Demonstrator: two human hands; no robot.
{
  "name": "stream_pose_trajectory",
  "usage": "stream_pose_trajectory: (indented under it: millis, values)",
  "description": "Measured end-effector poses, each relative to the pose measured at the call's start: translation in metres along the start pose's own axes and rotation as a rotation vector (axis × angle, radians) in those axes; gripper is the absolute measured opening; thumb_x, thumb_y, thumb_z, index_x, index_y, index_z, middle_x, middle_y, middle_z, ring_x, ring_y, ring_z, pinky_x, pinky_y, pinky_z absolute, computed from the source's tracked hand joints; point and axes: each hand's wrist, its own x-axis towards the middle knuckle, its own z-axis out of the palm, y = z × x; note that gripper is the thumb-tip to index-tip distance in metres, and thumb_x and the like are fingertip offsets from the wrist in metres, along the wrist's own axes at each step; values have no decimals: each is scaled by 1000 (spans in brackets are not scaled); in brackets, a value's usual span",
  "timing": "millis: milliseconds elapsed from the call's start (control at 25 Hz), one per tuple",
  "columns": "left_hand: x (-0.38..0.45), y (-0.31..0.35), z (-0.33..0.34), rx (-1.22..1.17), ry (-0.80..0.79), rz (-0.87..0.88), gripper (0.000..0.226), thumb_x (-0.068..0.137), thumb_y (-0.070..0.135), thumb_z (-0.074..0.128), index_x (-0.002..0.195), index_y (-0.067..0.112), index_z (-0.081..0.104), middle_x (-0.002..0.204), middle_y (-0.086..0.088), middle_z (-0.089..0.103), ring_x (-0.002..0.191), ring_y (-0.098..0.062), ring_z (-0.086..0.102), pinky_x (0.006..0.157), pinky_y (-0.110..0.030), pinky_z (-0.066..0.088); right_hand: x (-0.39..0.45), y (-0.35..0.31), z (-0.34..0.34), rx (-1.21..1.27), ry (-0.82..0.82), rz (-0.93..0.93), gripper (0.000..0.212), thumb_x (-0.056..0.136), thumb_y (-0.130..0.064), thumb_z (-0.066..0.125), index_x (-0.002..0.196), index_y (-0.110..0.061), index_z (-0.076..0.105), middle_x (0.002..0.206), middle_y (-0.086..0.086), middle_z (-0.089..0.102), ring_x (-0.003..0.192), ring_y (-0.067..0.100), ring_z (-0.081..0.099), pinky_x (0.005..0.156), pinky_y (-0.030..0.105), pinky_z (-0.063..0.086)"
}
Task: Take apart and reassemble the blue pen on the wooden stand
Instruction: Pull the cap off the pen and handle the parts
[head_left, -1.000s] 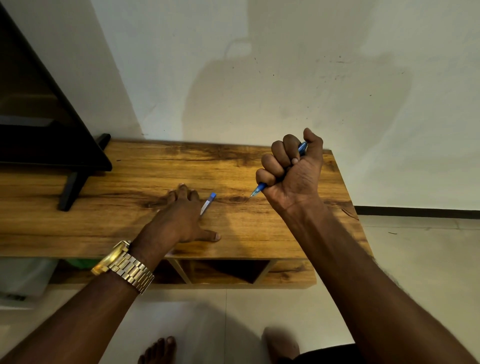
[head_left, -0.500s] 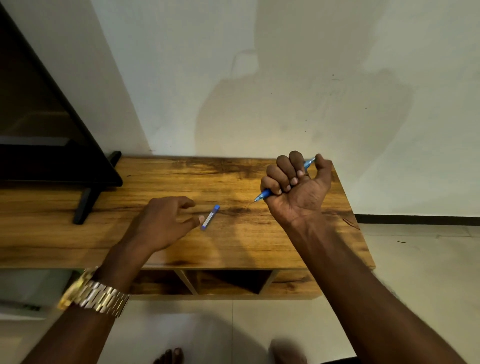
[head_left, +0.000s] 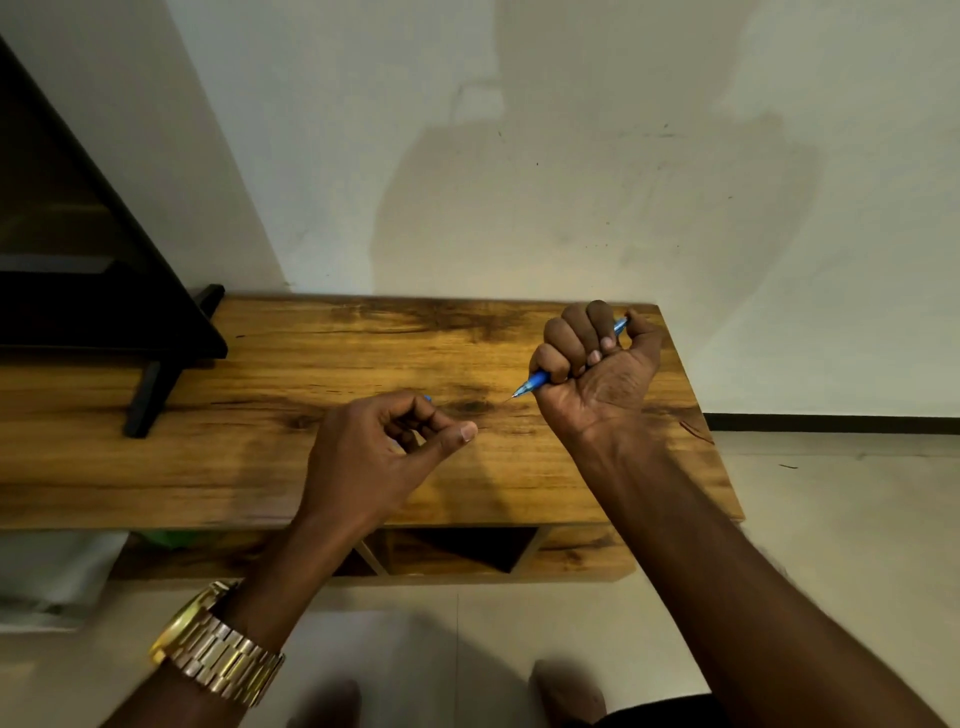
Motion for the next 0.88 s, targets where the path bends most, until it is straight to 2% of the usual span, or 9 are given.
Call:
stream_pose_trajectory:
  millis: [120, 240, 360, 480, 600, 760, 880]
  values:
    - [3, -1, 4, -10, 66, 58, 35, 78, 67, 78, 72, 32, 75, 72, 16, 76, 72, -13, 71, 61, -20, 53, 0, 5, -1, -17, 10, 7, 43, 87, -39, 46, 50, -17, 41, 42, -4, 33, 45, 10, 13, 41, 22, 12]
    - [6, -1, 6, -42, 56, 108, 33, 78, 62, 82, 74, 30, 77, 71, 16, 75, 70, -14, 72, 63, -33, 61, -2, 9, 0, -30, 10, 28, 43, 88, -38, 46, 50, -16, 41, 42, -4, 33, 45, 9, 13, 41, 22, 12]
    - [7, -2, 8, -51, 51, 108, 32, 79, 61, 84, 75, 30, 78, 71, 16, 75, 70, -15, 72, 64, -40, 61, -3, 12, -2, -24, 5, 54, 47, 92, -38, 45, 51, -16, 43, 42, -4, 34, 45, 9, 14, 41, 22, 12]
    - [7, -4, 9, -35, 55, 107, 32, 79, 62, 85, 76, 30, 78, 71, 16, 76, 68, -14, 72, 63, -43, 61, -4, 15, -3, -23, 21, 85, 59, 104, -43, 33, 52, -17, 42, 43, -5, 33, 46, 9, 14, 40, 21, 15]
    - [6, -5, 12, -25, 57, 114, 33, 78, 62, 85, 77, 29, 78, 70, 15, 75, 67, -13, 71, 62, -43, 61, -6, 18, -4, -26, 12, 112, 61, 105, -45, 30, 52, -17, 42, 42, -5, 33, 45, 8, 14, 37, 20, 18]
    - [6, -6, 14, -13, 54, 108, 36, 77, 65, 83, 80, 29, 78, 73, 16, 75, 68, -12, 70, 62, -43, 61, -4, 19, -6, -78, 14, 183, 59, 106, -47, 36, 56, -17, 44, 44, -6, 34, 43, 7, 17, 36, 22, 19]
    - [6, -5, 15, -3, 59, 102, 32, 78, 63, 83, 89, 33, 81, 82, 22, 77, 71, -10, 72, 61, -41, 62, -1, 25, -5, -204, 92, 217, 53, 109, -52, 46, 71, -16, 52, 54, -6, 39, 42, 5, 34, 38, 19, 30]
